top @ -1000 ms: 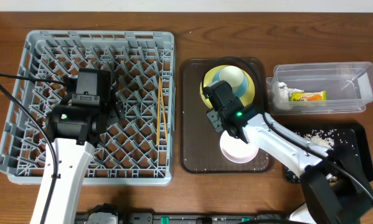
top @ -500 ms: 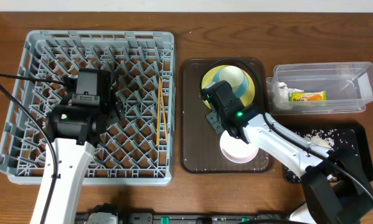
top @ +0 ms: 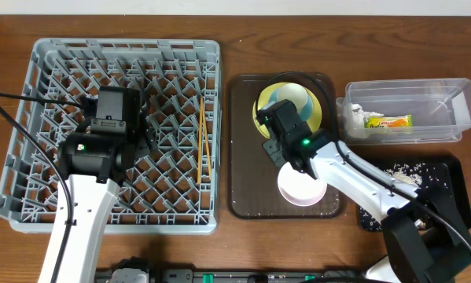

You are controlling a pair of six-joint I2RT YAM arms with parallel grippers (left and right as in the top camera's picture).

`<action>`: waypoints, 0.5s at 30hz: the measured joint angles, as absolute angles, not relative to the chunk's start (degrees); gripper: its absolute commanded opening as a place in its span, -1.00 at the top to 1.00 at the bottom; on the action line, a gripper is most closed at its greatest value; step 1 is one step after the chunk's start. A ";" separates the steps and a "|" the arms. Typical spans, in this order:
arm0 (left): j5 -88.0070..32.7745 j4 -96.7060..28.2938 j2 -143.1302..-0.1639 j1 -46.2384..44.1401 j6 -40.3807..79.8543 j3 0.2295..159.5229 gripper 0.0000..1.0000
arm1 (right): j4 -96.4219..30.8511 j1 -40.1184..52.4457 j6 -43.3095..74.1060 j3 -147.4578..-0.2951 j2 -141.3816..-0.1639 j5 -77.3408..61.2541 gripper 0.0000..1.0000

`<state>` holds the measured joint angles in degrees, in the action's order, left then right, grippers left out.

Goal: Sort waste into correct bins and load items into the dishwasher rack

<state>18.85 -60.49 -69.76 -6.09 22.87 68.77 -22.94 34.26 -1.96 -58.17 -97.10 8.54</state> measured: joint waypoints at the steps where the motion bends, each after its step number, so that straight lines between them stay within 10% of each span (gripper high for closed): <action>1: 18.85 -60.49 -69.76 -6.09 22.87 68.77 -0.87 | -22.90 34.28 -1.96 -58.17 -97.10 8.43 0.97; 15: 18.85 -60.49 -69.76 -6.09 22.87 68.77 -0.86 | -20.82 34.30 -1.98 -58.17 -98.19 7.11 0.97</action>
<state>18.85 -60.49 -69.76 -6.09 22.87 68.77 -20.82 34.30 -1.98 -58.17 -98.19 7.11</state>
